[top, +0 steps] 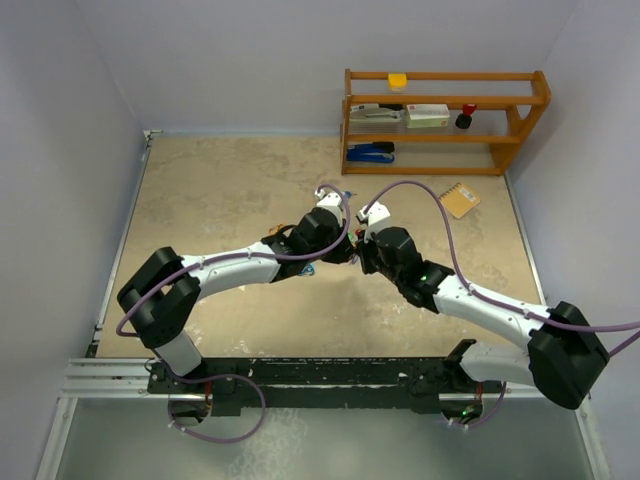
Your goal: Put the keys on the keyring
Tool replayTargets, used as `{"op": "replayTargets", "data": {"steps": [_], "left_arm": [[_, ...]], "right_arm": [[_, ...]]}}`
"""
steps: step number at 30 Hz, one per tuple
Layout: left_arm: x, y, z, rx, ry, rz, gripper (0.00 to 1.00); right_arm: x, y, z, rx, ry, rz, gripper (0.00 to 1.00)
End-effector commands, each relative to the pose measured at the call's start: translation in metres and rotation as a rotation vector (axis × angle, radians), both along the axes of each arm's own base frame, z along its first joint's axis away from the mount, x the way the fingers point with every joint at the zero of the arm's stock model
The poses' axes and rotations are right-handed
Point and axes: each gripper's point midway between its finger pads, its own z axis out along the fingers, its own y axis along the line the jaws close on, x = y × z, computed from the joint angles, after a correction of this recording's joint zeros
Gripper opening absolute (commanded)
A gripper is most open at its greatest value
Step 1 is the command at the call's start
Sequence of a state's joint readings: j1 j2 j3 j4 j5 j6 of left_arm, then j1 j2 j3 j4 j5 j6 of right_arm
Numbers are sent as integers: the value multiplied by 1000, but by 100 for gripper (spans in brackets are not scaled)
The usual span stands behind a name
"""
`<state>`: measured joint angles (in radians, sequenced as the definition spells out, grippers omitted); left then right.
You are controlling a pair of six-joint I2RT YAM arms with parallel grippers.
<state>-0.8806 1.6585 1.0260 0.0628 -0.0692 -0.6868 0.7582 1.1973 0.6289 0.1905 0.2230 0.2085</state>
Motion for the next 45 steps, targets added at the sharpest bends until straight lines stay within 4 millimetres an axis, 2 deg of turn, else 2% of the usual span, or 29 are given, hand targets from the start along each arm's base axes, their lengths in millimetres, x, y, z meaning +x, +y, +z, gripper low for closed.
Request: {"op": "replayTargets", "data": {"steps": [1,22,31,45], "left_arm": [[2,-14,35,-76,-60,-27,0],[-3,-8,44,-79,-74,-35,0],[-6,-8,44,-76,-72,-58,0],[-16,-8,33,-58,-55,-113,0]], "right_arm": [[5,-3,13,32,-49,-31,0],[3,-11,3,-2,-33,-49,0],[4,-16,7,-9,-53,-70,0],[6,-26,16,-17,-93,-106,0]]}}
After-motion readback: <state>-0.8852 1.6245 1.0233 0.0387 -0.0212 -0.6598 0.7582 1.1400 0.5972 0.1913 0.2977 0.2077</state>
